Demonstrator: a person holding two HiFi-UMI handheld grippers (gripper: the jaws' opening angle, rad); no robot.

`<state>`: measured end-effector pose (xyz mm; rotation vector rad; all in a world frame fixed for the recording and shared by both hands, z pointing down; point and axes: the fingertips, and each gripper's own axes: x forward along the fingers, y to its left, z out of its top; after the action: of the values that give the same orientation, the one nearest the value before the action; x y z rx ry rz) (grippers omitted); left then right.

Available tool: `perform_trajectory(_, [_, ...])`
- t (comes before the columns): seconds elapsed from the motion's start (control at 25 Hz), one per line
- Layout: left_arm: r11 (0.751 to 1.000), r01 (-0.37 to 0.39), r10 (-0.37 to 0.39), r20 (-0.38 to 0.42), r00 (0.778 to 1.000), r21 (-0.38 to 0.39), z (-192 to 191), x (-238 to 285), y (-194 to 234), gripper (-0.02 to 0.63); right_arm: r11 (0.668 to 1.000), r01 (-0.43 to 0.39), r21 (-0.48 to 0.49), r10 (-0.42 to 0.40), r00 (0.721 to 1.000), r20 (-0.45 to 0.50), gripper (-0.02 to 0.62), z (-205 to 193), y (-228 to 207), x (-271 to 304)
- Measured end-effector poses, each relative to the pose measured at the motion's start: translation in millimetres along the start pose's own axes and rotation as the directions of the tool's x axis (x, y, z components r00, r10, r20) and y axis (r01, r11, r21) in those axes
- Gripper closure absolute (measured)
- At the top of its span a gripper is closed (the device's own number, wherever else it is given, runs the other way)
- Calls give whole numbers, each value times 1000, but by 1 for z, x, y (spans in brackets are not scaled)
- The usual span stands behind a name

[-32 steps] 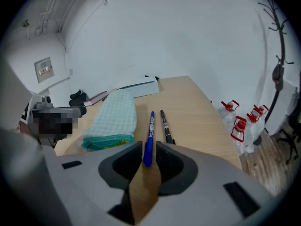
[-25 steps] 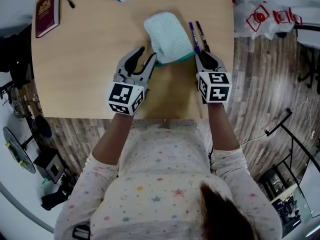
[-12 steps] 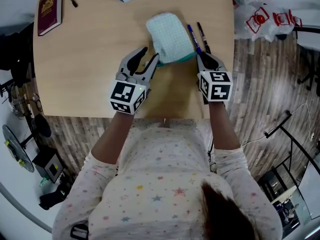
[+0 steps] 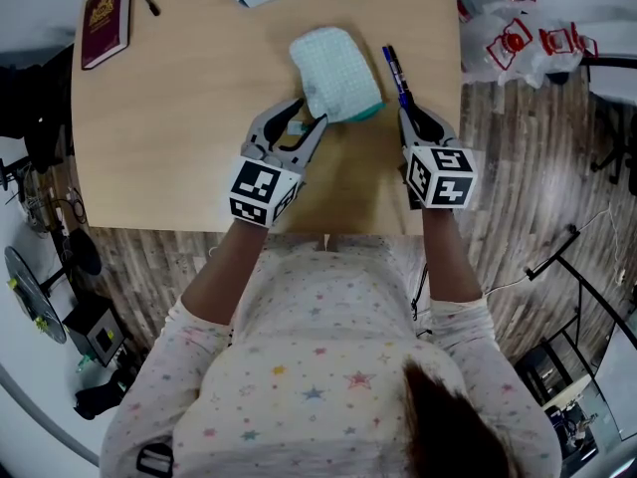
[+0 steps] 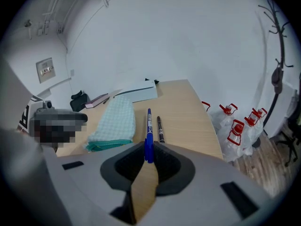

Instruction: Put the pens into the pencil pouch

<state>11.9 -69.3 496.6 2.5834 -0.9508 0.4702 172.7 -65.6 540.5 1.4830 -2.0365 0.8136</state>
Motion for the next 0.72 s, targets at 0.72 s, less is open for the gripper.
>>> perform_trajectory(0.72, [986, 73, -49, -159, 986, 149, -35, 19, -21, 417, 997, 12, 77, -21, 993, 118, 538, 15, -10, -52])
